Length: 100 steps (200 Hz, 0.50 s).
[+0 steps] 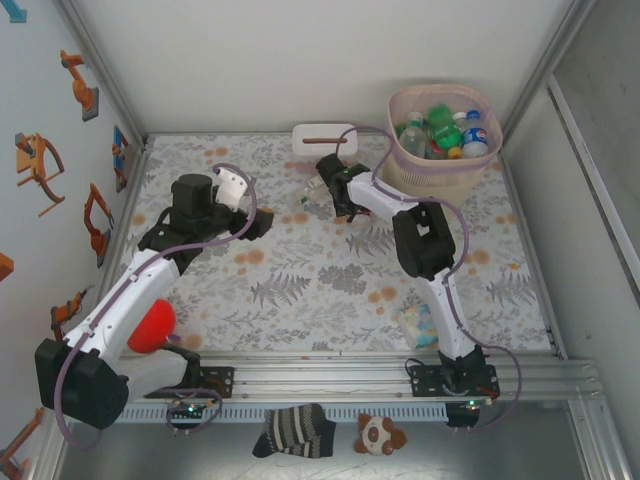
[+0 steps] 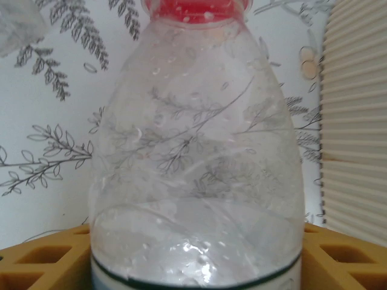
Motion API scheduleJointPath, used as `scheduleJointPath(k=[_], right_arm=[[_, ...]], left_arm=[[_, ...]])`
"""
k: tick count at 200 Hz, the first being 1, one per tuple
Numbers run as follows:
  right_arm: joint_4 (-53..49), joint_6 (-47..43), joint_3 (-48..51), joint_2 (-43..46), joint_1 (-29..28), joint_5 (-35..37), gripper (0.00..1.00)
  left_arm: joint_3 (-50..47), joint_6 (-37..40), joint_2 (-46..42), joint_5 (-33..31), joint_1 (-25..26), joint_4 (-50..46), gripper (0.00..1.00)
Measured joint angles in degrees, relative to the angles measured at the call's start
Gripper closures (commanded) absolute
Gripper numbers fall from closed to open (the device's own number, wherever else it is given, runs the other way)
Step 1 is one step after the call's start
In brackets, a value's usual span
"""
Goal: Put the plastic bottles in the bin
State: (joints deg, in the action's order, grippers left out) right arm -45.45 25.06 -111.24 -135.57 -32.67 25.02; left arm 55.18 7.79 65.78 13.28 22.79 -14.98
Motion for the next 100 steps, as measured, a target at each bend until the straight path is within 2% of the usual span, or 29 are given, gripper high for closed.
scheduleJointPath(k=[31, 100], right_arm=[[0.74, 0.50, 1.07, 0.94, 0.07, -1.49, 0.42], [1.40, 0.57, 5.51, 5.11, 0.07, -4.42, 0.45]], left_arm=[[0.00, 0.00, -0.04, -0.02, 0.00, 0.00, 0.11], [0.00, 0.00, -0.15, 0.00, 0.00, 0.00, 0.11]])
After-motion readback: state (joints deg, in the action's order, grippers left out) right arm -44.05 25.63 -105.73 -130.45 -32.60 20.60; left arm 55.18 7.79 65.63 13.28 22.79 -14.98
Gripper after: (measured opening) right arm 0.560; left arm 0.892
